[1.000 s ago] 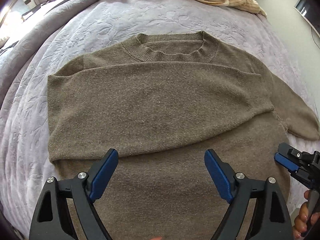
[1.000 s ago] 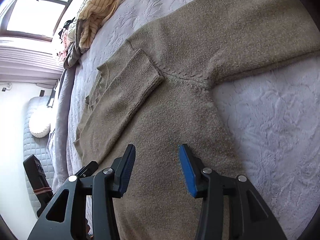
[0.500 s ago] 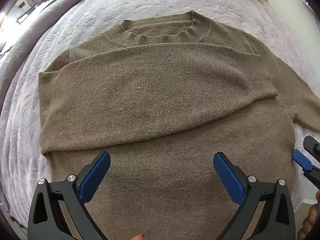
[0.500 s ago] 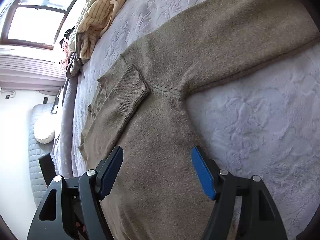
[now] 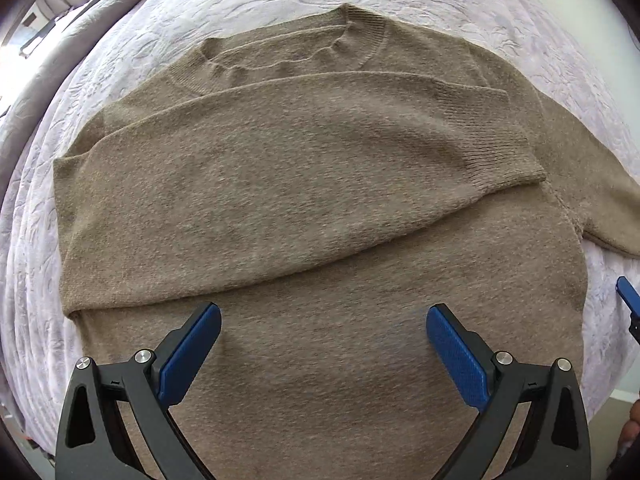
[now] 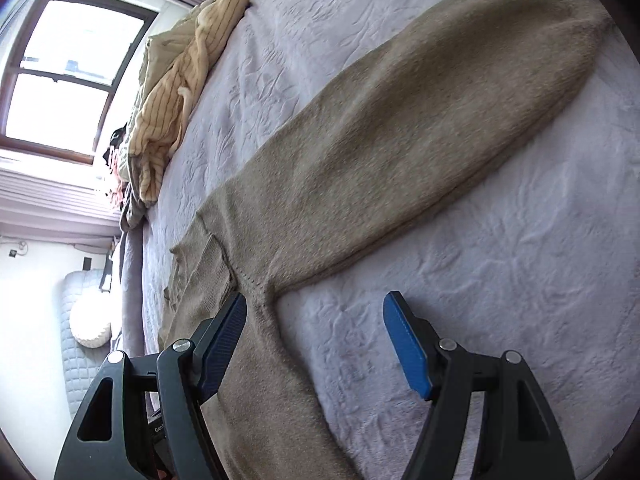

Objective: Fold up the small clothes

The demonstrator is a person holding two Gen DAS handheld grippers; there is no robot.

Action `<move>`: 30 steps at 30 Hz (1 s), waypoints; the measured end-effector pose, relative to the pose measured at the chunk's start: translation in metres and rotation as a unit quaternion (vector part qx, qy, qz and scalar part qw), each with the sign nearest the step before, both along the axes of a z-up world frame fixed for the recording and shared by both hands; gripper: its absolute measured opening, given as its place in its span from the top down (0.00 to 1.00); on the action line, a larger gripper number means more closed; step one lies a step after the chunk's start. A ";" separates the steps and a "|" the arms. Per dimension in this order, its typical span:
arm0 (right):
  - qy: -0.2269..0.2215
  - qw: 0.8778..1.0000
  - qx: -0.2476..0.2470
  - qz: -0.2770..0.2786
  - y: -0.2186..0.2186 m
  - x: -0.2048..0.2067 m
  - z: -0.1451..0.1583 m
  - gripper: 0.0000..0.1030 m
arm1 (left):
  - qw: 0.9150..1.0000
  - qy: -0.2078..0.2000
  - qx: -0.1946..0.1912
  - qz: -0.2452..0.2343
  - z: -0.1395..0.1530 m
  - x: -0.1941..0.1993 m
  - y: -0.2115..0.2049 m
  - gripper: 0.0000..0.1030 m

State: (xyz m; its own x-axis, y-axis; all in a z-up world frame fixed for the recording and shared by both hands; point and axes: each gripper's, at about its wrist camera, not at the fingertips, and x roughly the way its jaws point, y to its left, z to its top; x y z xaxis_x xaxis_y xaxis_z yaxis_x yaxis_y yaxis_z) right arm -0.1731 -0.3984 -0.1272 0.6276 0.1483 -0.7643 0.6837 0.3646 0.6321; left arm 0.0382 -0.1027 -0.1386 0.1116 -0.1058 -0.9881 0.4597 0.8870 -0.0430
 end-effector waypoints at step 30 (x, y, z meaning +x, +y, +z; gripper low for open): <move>-0.121 0.956 0.061 -0.259 -0.153 -0.102 -0.012 0.28 | 0.992 0.044 -0.106 -0.057 -0.006 -0.031 -0.169 0.00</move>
State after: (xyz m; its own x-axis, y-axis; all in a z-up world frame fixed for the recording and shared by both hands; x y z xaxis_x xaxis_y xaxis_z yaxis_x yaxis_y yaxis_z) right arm -0.2753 -0.5514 -0.1395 0.7969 -0.1520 -0.5847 0.5814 -0.0700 0.8106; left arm 0.0072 -0.2715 -0.1443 0.0009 -0.3198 -0.9475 0.5433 0.7956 -0.2680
